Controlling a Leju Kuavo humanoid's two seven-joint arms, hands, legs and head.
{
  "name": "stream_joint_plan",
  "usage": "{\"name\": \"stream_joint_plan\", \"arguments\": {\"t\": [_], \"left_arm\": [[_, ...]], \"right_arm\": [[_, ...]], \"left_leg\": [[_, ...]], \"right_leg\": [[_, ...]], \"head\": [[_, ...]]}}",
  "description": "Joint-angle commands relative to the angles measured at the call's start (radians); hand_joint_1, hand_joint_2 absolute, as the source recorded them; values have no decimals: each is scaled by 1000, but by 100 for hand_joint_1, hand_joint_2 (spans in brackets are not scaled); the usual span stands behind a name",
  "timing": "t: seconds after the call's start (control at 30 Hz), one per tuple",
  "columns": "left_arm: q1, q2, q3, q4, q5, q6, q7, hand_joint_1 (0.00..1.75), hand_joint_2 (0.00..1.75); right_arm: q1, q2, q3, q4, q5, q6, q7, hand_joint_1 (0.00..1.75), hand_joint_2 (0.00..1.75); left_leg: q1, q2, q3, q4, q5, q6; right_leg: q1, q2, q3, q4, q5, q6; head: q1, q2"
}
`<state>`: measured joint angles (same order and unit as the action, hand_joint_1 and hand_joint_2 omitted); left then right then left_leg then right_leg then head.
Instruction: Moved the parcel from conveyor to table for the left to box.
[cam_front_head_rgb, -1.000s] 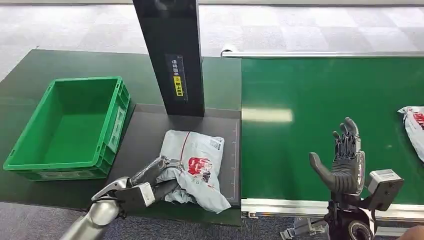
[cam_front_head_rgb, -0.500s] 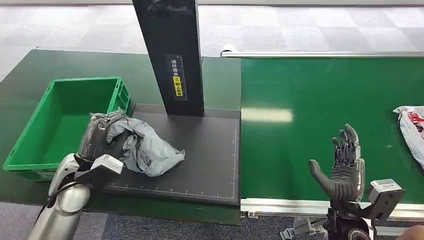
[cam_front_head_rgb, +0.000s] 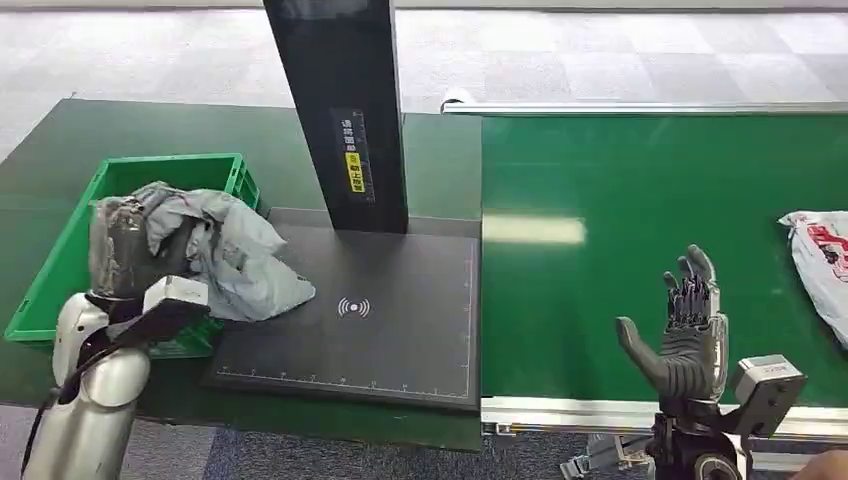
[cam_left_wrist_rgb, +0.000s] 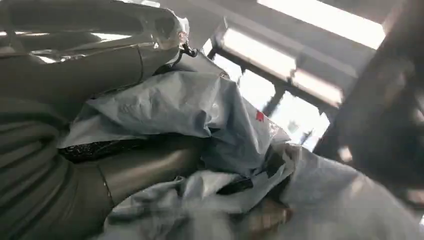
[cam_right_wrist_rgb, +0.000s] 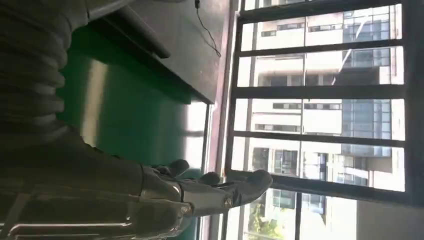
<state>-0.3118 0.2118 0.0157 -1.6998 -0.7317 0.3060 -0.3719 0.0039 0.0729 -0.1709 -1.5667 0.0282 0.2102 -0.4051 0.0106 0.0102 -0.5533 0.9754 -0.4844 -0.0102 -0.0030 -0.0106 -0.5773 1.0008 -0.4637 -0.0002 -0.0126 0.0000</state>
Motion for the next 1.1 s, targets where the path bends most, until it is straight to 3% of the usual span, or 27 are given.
{"name": "stream_joint_plan", "arguments": {"t": [0.03,0.23,0.6,0.7,0.8,1.0,1.1], "left_arm": [[-255,178,234,205,-217,205,52,175,175],[-255,186,304,356,-205,347,28,175,175],[-297,188,301,394,-170,342,20,175,175],[-405,245,301,515,-114,326,45,175,175],[-439,273,294,607,-151,337,44,175,175],[-362,266,291,659,-235,371,64,175,175],[-307,224,290,652,-288,358,93,175,175]], "right_arm": [[-109,-14,61,136,-12,-7,14,0,175],[-131,-14,127,180,-6,-29,27,0,175],[-125,-19,132,177,-6,-35,27,0,175],[-133,-30,146,183,-10,-38,27,0,175],[-141,-34,154,191,-16,-41,27,0,175],[-146,-34,161,196,-24,-46,28,0,175],[-146,-32,157,183,-25,-47,29,0,175]], "left_leg": [[2,1,-1,1,1,-1],[1,7,4,-2,1,-1],[1,1,0,-1,1,-1],[1,1,-1,1,1,-1],[1,0,0,0,1,-1],[0,2,3,-3,2,-1],[0,2,4,-3,2,0]], "right_leg": [[2,2,-1,1,1,-1],[1,8,2,0,2,-1],[1,3,0,1,1,-1],[1,3,-1,2,1,-1],[1,3,-1,2,1,-1],[0,4,2,-1,1,0],[0,5,2,-1,1,0]], "head": [[0,0],[0,0],[0,0],[0,0],[0,0],[0,0],[0,0]]}}
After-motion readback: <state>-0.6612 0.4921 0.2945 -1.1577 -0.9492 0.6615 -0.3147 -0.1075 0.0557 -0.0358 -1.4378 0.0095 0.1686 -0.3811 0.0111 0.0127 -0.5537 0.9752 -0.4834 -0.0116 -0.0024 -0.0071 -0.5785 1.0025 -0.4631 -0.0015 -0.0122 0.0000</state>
